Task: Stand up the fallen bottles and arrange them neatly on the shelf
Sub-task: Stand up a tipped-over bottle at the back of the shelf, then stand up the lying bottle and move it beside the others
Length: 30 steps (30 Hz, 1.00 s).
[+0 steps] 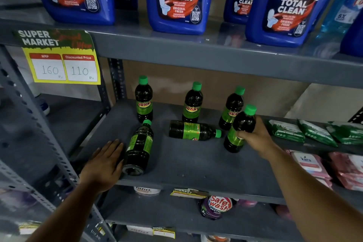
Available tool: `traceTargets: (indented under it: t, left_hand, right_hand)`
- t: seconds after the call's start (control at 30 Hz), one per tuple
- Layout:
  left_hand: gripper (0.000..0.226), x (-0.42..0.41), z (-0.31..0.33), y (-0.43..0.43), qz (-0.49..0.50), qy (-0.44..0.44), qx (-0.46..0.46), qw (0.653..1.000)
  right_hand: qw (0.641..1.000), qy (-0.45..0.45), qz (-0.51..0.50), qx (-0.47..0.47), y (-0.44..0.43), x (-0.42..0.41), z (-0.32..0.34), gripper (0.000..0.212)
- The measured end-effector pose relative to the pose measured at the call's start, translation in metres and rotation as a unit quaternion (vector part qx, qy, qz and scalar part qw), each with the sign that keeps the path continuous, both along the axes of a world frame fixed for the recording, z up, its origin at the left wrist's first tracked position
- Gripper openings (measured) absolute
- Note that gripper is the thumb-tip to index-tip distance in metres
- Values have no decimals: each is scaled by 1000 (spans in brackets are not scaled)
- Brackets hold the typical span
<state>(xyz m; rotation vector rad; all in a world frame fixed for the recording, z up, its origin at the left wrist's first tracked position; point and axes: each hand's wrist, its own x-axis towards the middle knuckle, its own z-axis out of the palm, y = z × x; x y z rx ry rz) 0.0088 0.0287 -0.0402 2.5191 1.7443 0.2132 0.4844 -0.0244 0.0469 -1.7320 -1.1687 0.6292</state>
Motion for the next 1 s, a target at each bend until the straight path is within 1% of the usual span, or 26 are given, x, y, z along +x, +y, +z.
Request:
traceTargets:
  t: [0.13, 0.23, 0.27, 0.33, 0.37, 0.47, 0.5, 0.53, 0.57, 0.6, 0.63, 0.67, 0.7, 0.73, 0.77, 0.8, 0.83, 0.87, 0.9, 0.93, 0.97, 1.0]
  left_hand:
    - [80, 0, 0, 0, 0, -2, 0, 1000]
    - [80, 0, 0, 1, -1, -6, -1, 1000]
    - [80, 0, 0, 1, -1, -4, -1, 1000]
    - [80, 1, 0, 1, -1, -6, -1, 1000]
    - [79, 1, 0, 0, 0, -10, -2, 1000]
    - [79, 1, 0, 0, 2, -10, -1, 1000]
    - [79, 0, -1, 0, 2, -11, -1, 1000]
    - [79, 1, -1, 0, 2, -13, -3, 1000]
    - [79, 1, -1, 1, 4, -13, -5, 1000]
    - [80, 1, -1, 1, 6, -9, -6, 1000]
    - [80, 1, -1, 1, 8, -7, -5, 1000]
    - [81, 2, -1, 1, 9, -8, -2, 1000]
    - [81, 1, -1, 1, 9, -9, 1, 1000]
    - [80, 1, -1, 1, 9, -7, 3, 1000]
    - [80, 2, -2, 1, 7, -4, 3, 1000]
    - [80, 1, -2, 1, 6, -3, 2, 1000]
    - [80, 1, -3, 1, 7, -3, 1, 1000]
    - [80, 0, -2, 2, 6, -3, 0, 1000]
    - [79, 0, -2, 1, 4, -5, -1, 1000]
    - [79, 1, -2, 1, 1, -8, 0, 1000]
    - [79, 0, -1, 1, -3, -9, 2, 1000]
    - [78, 1, -1, 1, -4, -6, 2, 1000]
  right_hand:
    - [998, -45, -34, 38, -4, -11, 1, 47]
    - [999, -30, -11, 21, -5, -7, -7, 44]
    - [1000, -13, -10, 9, -7, -4, -11, 47]
    - [1000, -1, -17, -10, -10, 1, -17, 69]
    - [1000, -1, -22, -14, -10, 2, -19, 75]
    - [1000, 4, -19, -23, -8, 1, -16, 79]
    - [1000, 6, -13, -24, -8, 0, -14, 84]
    - [1000, -4, -20, -18, -10, -2, -15, 94]
    - [997, -48, -60, -5, -14, -6, -15, 107]
    - [985, -125, -121, 20, -19, -11, -17, 114]
    - [956, -229, -172, 67, -25, -18, -21, 110]
    - [916, -331, -187, 127, -32, -29, -25, 99]
    - [884, -404, -152, 180, -35, -44, -28, 86]
    - [863, -451, -78, 212, -37, -60, -31, 73]
    - [852, -477, 2, 217, -34, -74, -36, 62]
    - [850, -483, 70, 196, -28, -87, -40, 57]
    - [859, -474, 112, 157, -20, -97, -42, 57]
    - [872, -459, 128, 109, -10, -105, -42, 61]
    - [882, -450, 128, 57, 1, -109, -38, 67]
    - [884, -451, 121, 3, 12, -112, -34, 74]
    - [877, -464, 112, -51, 23, -113, -29, 81]
    - [862, -485, 106, -103, 33, -112, -24, 87]
